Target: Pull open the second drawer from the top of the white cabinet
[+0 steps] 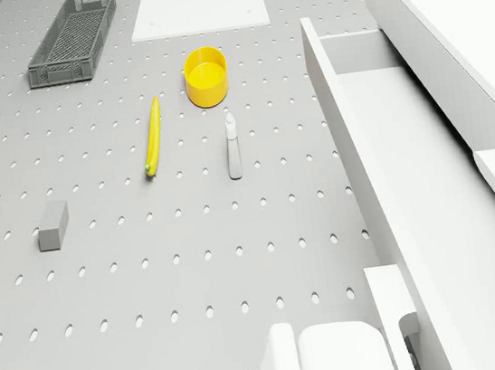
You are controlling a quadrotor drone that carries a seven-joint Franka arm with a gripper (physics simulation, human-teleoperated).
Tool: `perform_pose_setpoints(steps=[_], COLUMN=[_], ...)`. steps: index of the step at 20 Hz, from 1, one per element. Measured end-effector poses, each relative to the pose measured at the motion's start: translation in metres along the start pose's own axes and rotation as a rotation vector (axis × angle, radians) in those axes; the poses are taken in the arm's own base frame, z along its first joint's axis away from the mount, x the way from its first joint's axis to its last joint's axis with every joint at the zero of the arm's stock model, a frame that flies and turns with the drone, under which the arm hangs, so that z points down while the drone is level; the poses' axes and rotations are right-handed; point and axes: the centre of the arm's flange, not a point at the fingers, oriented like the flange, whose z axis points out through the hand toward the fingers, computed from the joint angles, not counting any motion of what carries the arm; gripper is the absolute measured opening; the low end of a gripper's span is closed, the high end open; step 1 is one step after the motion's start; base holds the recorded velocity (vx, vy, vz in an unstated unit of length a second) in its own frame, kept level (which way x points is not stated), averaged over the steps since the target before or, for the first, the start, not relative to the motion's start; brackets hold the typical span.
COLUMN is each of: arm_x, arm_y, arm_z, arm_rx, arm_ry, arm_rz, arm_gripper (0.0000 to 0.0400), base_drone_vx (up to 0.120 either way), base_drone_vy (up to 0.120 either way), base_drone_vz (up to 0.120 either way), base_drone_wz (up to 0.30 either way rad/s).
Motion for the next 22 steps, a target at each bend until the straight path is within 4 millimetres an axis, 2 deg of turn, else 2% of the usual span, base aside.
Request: perform_pose_setpoints(steps=[5,14,15,17,22], arm_x=[0.003,0.005,-0.001,0.000,0.004], arm_y=[0.002,0.003,0.001,0.001,0.002], arm_z=[-0.022,-0.068,-0.074,-0.081,-0.090], arm_rx=[0.000,0.002,-0.001,0.002,0.007], arm_ry=[-0.001,-0.002,0.001,-0.001,-0.006], arm_rz=[-0.015,-0.015,0.016,0.009,-0.008], arm_gripper=[0.0154,0.0140,0.0197,0.0237,0.0282], base_drone_vx=[0.000,0.000,0.000,0.000,0.000], base_drone_vy=[0.000,0.000,0.000,0.060,0.120], base_drone_vz=[0.000,0.000,0.000,0.000,0.000], base_drone_wz=[0.000,0.000,0.000,0.000,0.000])
